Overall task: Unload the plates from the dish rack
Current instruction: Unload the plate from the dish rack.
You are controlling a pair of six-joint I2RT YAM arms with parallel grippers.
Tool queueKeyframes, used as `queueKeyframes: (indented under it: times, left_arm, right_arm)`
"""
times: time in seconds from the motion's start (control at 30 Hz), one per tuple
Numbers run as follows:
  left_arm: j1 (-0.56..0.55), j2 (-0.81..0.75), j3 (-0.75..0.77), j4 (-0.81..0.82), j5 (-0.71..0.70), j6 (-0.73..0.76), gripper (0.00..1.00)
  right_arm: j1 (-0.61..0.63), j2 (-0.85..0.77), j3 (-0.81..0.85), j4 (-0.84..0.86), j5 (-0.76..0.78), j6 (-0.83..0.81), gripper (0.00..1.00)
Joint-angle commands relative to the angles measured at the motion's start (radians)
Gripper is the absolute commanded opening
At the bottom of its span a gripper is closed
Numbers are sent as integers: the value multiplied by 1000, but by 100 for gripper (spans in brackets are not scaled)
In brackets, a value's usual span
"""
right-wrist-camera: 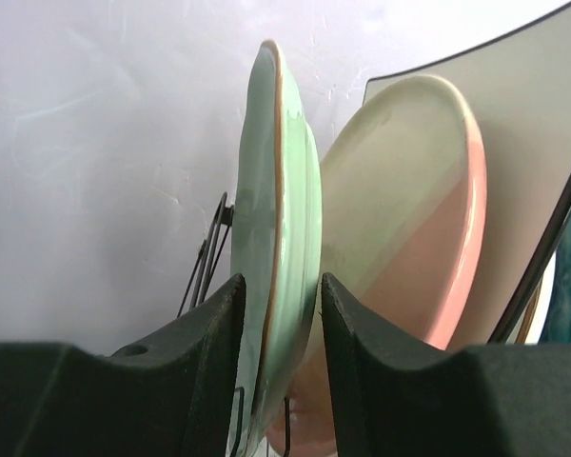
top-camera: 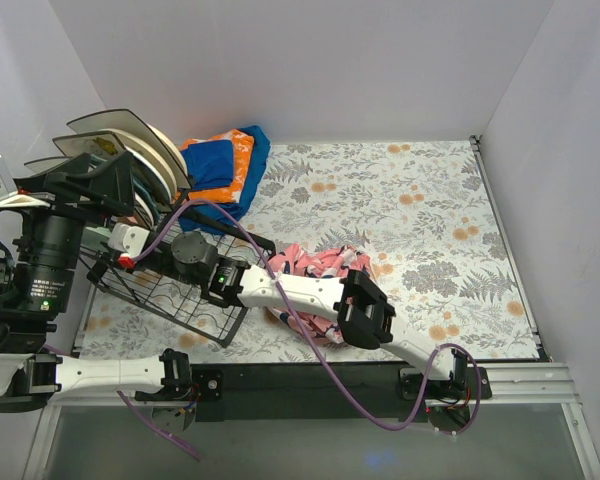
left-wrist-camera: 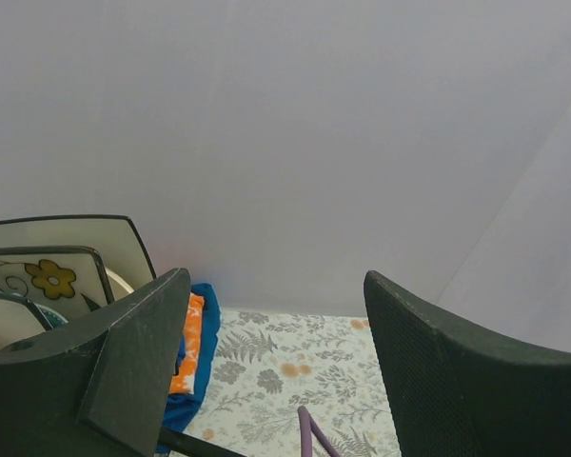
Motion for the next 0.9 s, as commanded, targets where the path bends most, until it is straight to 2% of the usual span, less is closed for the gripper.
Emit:
queueKeyframes:
  times: [0.0, 0.23, 0.3, 0.33, 0.4, 0.43, 0.5, 0.87]
  left_arm:
    - [-2, -3, -15, 7, 6, 16, 72]
    - [-2, -6, -24, 8, 8, 16, 72]
    - [0, -9, -23, 8, 11, 16, 72]
    - [-2, -9, -24, 8, 11, 17, 72]
    - [-2, -12, -26, 7, 8, 16, 72]
    - [-2, -14, -27, 7, 8, 16, 72]
    - [-2, -16, -27, 8, 8, 16, 72]
    - [-2, -9, -12, 7, 3, 19, 72]
  right_arm:
    - [-21, 39, 80, 13, 2, 17, 45]
    - [-21, 88, 142, 16, 74, -41, 44]
    - [-21, 95, 149, 18, 79, -46, 41]
    - [-21, 95, 151, 18, 82, -48, 31]
    - [-21, 96, 154, 19, 82, -54, 22]
    - [-21, 96, 154, 19, 82, -55, 12]
    - [-21, 88, 151, 19, 80, -61, 1]
    - [6, 33, 102, 107, 13, -155, 1]
